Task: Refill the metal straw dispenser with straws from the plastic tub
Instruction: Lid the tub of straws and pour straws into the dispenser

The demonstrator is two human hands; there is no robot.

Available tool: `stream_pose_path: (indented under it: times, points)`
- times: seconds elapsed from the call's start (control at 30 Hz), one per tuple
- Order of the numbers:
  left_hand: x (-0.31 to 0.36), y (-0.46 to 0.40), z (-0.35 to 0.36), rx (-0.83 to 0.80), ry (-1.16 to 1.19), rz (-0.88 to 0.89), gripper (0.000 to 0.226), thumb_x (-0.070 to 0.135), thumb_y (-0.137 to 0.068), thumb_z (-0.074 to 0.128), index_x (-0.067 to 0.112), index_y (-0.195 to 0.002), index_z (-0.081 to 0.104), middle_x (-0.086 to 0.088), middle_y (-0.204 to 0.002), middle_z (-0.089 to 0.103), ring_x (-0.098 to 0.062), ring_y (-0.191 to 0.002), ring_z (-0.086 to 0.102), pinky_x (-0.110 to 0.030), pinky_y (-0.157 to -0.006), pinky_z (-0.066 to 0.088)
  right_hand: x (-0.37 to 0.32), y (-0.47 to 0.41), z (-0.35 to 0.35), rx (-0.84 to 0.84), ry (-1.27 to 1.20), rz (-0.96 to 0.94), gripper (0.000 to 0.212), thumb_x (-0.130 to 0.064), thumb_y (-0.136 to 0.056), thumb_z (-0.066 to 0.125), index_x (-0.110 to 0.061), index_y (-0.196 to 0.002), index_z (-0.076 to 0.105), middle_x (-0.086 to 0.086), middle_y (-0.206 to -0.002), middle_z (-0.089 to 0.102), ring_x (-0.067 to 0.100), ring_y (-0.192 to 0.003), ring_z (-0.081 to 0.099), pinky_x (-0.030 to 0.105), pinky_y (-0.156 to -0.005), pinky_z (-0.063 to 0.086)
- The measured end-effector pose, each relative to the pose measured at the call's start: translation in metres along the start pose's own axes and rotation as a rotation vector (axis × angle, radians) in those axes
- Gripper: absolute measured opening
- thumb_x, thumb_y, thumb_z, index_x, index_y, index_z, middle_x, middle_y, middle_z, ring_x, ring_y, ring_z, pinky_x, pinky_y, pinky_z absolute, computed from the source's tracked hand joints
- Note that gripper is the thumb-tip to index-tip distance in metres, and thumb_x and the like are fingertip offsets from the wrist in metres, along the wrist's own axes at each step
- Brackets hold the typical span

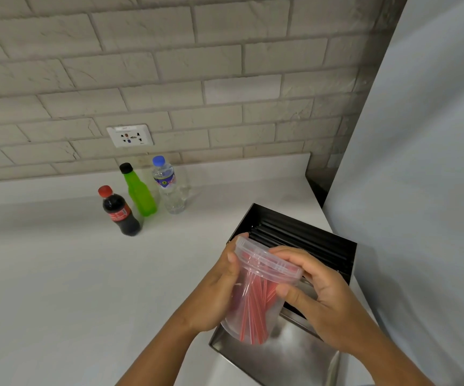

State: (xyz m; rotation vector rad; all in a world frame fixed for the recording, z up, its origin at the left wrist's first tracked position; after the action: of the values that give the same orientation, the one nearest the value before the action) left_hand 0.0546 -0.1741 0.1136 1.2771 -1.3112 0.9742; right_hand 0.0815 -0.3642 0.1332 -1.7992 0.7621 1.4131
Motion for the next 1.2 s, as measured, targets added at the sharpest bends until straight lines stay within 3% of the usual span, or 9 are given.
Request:
stream_pose_path:
  times: [0.1, 0.23, 0.4, 0.5, 0.7, 0.9, 1.03, 1.1, 1.2]
  points:
    - [0.002, 0.001, -0.002, 0.011, 0.008, 0.044, 0.085, 0.091, -0.084, 0.025, 0.046, -0.156, 0.03, 0.022, -0.147, 0.055, -0.002, -0.142, 0.05, -0.033, -0.118, 0.042, -0.003, -0.002, -0.002, -0.003, 0.023, -0.008, 0.043, -0.045, -0.098, 0.068, -0.036, -0.139, 0.061, -0.004, -0.142, 0.064, 0.017, -0.135, 0.059, 0.02, -0.102, 0.051]
    - [0.011, 0.0, -0.004, 0.101, 0.034, 0.108, 0.088, 0.086, -0.088, 0.036, 0.029, -0.156, 0.037, 0.019, -0.135, 0.063, -0.006, -0.132, 0.06, -0.018, -0.103, 0.048, -0.012, -0.004, -0.003, 0.013, 0.134, -0.057, 0.044, -0.044, -0.1, 0.065, -0.037, -0.142, 0.058, -0.008, -0.143, 0.063, 0.012, -0.136, 0.057, 0.016, -0.105, 0.046]
    - [0.021, -0.001, -0.003, 0.196, 0.033, 0.111, 0.062, 0.079, -0.092, 0.044, 0.041, -0.141, 0.046, 0.02, -0.125, 0.068, -0.005, -0.115, 0.069, -0.014, -0.09, 0.053, -0.022, -0.007, -0.002, 0.085, 0.242, -0.146, 0.042, -0.03, -0.101, 0.066, -0.035, -0.141, 0.058, -0.012, -0.141, 0.063, 0.013, -0.134, 0.059, 0.016, -0.104, 0.048]
    - [0.023, -0.001, -0.002, 0.211, 0.039, 0.112, 0.06, 0.082, -0.089, 0.044, 0.045, -0.136, 0.049, 0.017, -0.121, 0.069, -0.009, -0.112, 0.071, -0.019, -0.089, 0.055, -0.021, -0.009, -0.001, 0.103, 0.228, -0.123, 0.039, -0.027, -0.101, 0.066, -0.035, -0.139, 0.06, -0.011, -0.138, 0.065, 0.014, -0.132, 0.061, 0.017, -0.102, 0.05]
    - [0.022, 0.001, -0.003, 0.242, 0.068, 0.115, 0.072, 0.085, -0.086, 0.043, 0.034, -0.135, 0.052, 0.014, -0.112, 0.072, -0.008, -0.102, 0.074, -0.018, -0.085, 0.056, -0.014, -0.01, -0.003, 0.1, 0.166, -0.063, 0.043, -0.048, -0.097, 0.065, -0.037, -0.138, 0.061, -0.009, -0.133, 0.069, 0.016, -0.126, 0.065, 0.023, -0.1, 0.053]
    - [0.01, -0.001, -0.013, 0.231, 0.174, -0.038, 0.058, 0.071, -0.098, 0.029, 0.039, -0.13, 0.066, 0.002, -0.124, 0.075, -0.018, -0.118, 0.071, -0.035, -0.102, 0.055, -0.01, -0.012, -0.01, 0.078, 0.072, -0.06, 0.042, -0.052, -0.098, 0.065, -0.042, -0.138, 0.06, -0.01, -0.137, 0.068, 0.013, -0.133, 0.061, 0.02, -0.106, 0.048]
    - [0.02, -0.003, -0.017, 0.235, 0.043, 0.028, 0.049, 0.059, -0.104, 0.027, 0.042, -0.138, 0.057, 0.023, -0.125, 0.07, -0.001, -0.12, 0.067, -0.014, -0.093, 0.054, -0.008, -0.015, -0.013, 0.099, 0.075, -0.064, 0.038, -0.049, -0.1, 0.064, -0.036, -0.135, 0.063, -0.007, -0.132, 0.07, 0.017, -0.129, 0.064, 0.021, -0.103, 0.051]
    - [0.028, -0.003, -0.017, 0.223, 0.023, 0.086, 0.052, 0.072, -0.098, 0.036, 0.051, -0.144, 0.047, 0.033, -0.129, 0.064, 0.002, -0.124, 0.064, -0.017, -0.096, 0.055, -0.009, -0.016, -0.013, 0.116, 0.106, -0.076, 0.04, -0.049, -0.099, 0.065, -0.031, -0.134, 0.065, -0.006, -0.13, 0.071, 0.018, -0.128, 0.064, 0.022, -0.104, 0.051]
    - [0.032, -0.002, -0.007, 0.185, -0.017, 0.143, 0.07, 0.077, -0.091, 0.05, 0.045, -0.152, 0.037, 0.033, -0.13, 0.061, -0.001, -0.121, 0.066, -0.015, -0.093, 0.055, -0.012, -0.017, -0.01, 0.138, 0.149, -0.109, 0.043, -0.047, -0.098, 0.066, -0.023, -0.134, 0.066, -0.007, -0.129, 0.07, 0.019, -0.127, 0.064, 0.023, -0.104, 0.051]
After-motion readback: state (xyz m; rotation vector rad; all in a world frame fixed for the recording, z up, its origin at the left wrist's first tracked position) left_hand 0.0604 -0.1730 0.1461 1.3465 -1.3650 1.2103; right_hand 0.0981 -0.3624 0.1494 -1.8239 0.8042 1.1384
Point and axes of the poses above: each hand's wrist, its own y-axis away from the middle knuckle, its own z-axis out of the palm, x = y × z, the point moved 4 cm from there along -y, towards the middle knuckle
